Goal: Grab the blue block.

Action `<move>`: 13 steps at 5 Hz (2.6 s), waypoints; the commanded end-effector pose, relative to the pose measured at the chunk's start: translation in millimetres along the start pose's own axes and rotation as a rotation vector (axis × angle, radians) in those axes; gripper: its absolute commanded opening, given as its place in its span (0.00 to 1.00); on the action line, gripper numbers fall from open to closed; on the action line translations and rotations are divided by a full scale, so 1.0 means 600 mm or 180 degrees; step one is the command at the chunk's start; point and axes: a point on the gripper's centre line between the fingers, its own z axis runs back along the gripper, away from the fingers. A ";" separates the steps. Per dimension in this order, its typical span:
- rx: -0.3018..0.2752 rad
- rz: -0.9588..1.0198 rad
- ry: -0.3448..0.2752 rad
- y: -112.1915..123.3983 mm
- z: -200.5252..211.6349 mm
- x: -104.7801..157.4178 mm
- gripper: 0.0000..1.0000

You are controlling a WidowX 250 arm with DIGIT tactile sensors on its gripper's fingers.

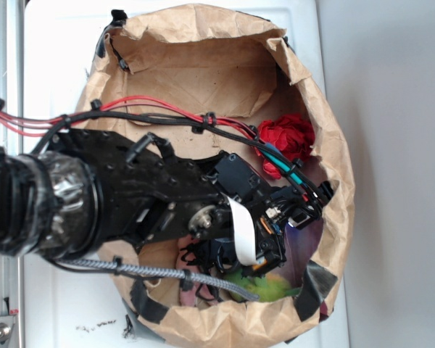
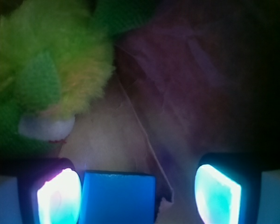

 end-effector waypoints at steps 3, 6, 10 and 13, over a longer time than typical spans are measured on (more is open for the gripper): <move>0.0022 -0.0012 0.0039 -0.030 0.035 0.007 0.00; 0.0009 0.0019 0.0185 -0.013 0.023 -0.009 1.00; -0.0762 0.0132 0.0101 0.044 0.115 -0.001 1.00; -0.0619 0.0337 0.0323 0.123 0.091 -0.025 1.00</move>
